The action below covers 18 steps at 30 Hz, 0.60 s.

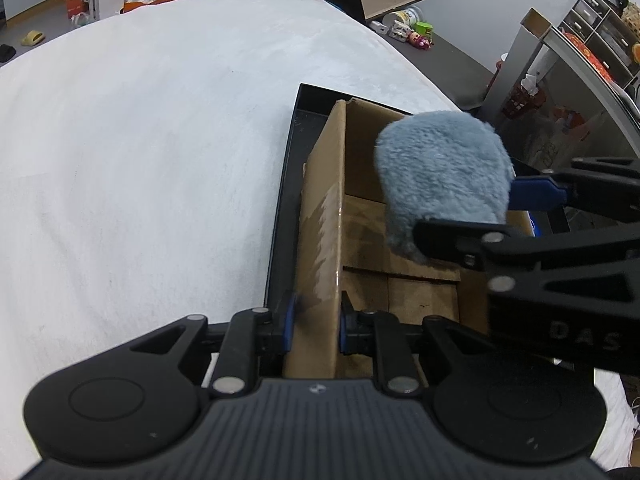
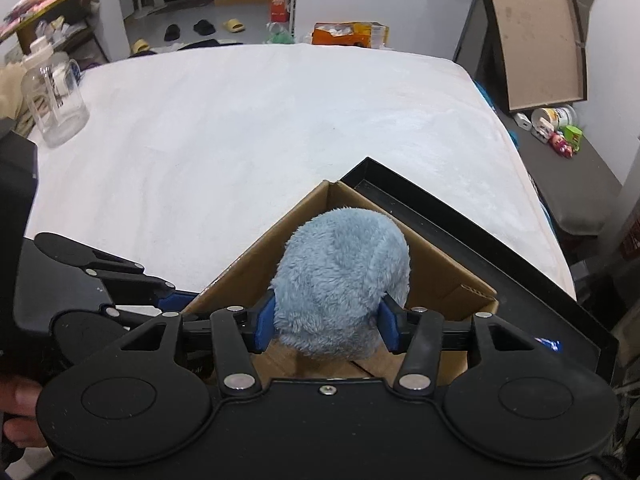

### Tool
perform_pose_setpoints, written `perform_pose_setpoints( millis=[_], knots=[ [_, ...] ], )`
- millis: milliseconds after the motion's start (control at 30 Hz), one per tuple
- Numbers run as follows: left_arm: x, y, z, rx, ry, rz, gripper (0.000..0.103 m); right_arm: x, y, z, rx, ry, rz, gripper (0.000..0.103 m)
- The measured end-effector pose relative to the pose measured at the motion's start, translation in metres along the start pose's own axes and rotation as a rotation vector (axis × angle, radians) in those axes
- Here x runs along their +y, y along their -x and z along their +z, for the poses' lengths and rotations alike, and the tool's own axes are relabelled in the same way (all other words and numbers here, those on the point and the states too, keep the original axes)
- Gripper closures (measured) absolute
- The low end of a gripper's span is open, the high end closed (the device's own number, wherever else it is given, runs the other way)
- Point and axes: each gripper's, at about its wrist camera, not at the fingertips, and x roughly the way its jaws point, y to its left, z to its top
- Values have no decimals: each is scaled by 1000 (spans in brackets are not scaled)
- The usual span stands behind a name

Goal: Organize soft objects
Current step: 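Lower the blue-grey plush into the box and open the right gripper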

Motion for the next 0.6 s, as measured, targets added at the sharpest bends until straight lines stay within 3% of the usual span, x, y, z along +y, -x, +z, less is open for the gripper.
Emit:
perform_pose_setpoints(
  millis=[167, 300, 600],
  knots=[
    [4, -2, 1, 4, 26, -15, 84, 0, -9, 3, 6, -22, -21, 48],
    [4, -3, 1, 5, 43, -17, 84, -2, -2, 5, -14, -16, -20, 36],
    [4, -4, 1, 12, 38, -7, 84, -22, 14, -11, -23, -91, -35, 36]
  ],
)
